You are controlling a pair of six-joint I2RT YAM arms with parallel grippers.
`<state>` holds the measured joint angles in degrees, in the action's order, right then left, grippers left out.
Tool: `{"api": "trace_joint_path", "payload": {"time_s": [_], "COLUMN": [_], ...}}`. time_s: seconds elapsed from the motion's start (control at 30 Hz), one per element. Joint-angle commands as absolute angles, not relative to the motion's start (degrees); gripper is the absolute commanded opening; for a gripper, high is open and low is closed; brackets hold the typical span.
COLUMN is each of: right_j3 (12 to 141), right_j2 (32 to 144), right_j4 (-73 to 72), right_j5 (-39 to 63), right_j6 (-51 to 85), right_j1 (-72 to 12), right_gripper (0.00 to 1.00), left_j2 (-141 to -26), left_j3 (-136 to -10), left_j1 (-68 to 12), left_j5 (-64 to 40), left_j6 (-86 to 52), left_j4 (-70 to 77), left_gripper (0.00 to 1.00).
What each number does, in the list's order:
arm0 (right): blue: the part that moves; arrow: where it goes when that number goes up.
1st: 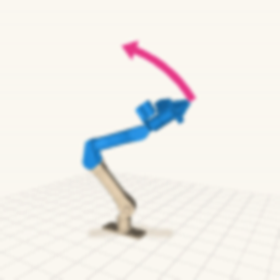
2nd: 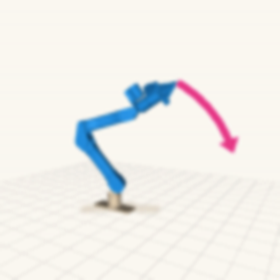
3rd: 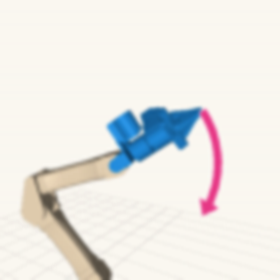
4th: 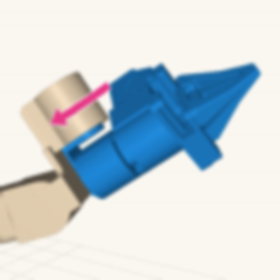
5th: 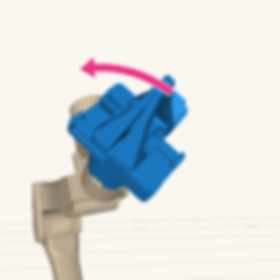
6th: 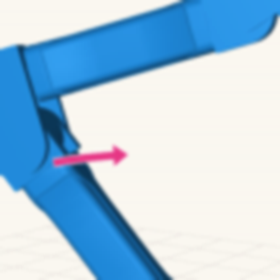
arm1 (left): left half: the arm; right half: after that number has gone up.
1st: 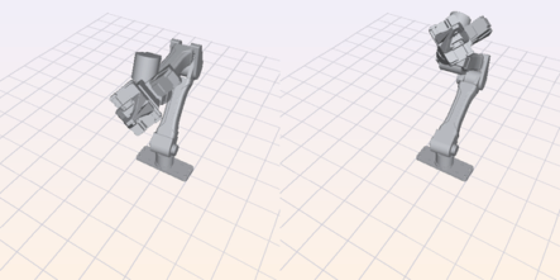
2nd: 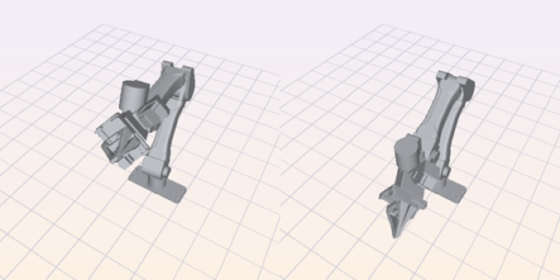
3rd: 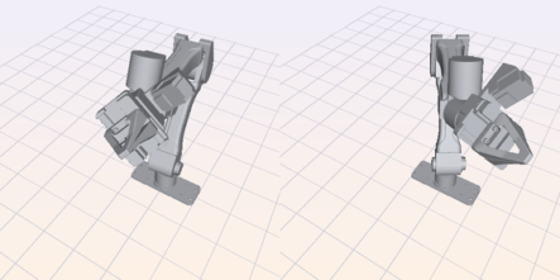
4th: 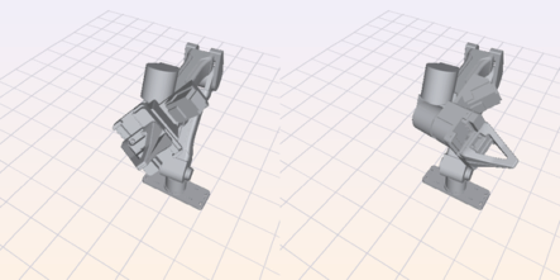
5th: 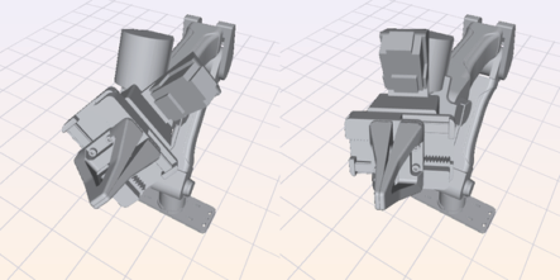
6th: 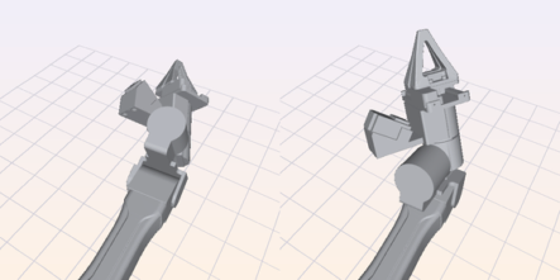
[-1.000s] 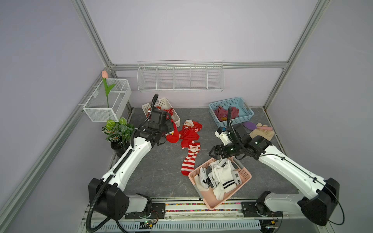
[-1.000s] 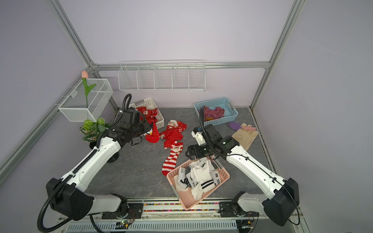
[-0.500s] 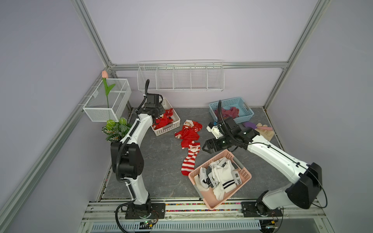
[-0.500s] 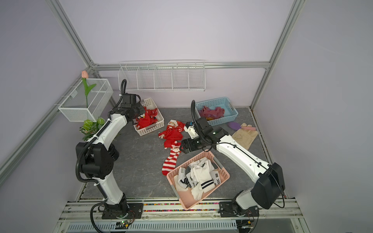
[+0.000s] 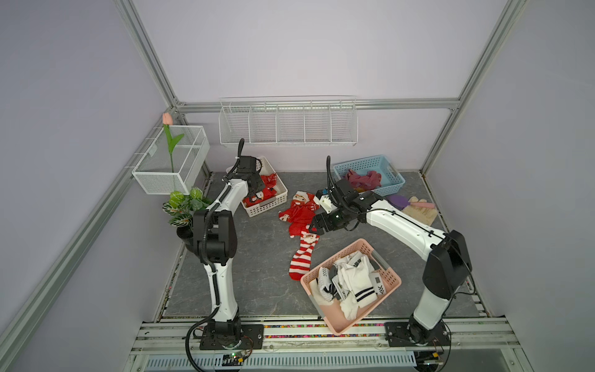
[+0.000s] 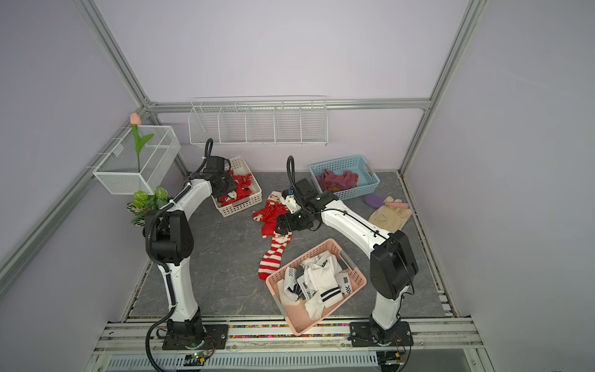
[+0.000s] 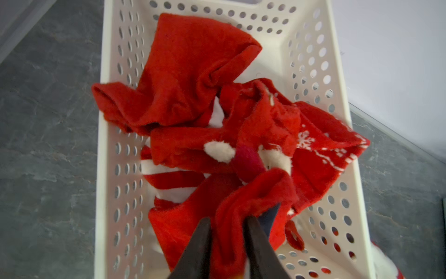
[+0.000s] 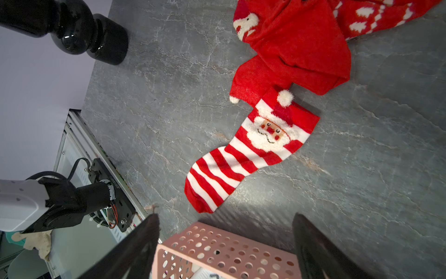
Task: Sort the socks into the basket by color
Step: Place the sock in the bin, then pick up the sock from the center of the board.
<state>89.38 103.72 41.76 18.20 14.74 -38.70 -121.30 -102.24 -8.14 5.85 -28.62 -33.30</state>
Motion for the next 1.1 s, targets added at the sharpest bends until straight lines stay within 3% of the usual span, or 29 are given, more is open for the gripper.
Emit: {"api": "trace_joint_path", "payload": {"time_s": [0.0,0.13,0.37,0.63,1.07], "right_j3": [91.7,93.8,96.4,98.5,99.2], "right_j2": [106.1,109.3,113.6,119.1,127.0], "right_j4": [40.7,41.2,43.9,46.1,49.0], "right_j5": [19.8,18.9,17.0,11.2,0.1], "right_j6": [14.0,13.4,11.1,7.5,-0.2], "right_j1": [-38.6,-39.3,-41.8,-45.9,-50.2], "right_gripper": [0.88,0.88,0.88,0.88,0.88], "left_j2": [-120.5,-118.5,-111.6,-102.8,-90.6], "left_j3": [-99.7,-96.8,-90.7,-85.0,-77.3], "left_j1": [-8.2,-8.2,-8.3,-8.6,-8.9], "left_j5": [4.8,4.0,2.6,0.5,-4.3], "left_j6": [-28.9,-28.8,-29.1,-29.5,-29.5], "left_j4": [-32.8,-31.7,-28.8,-27.7,-28.7], "left_gripper": [0.23,0.48,0.64,0.72,0.73]}}
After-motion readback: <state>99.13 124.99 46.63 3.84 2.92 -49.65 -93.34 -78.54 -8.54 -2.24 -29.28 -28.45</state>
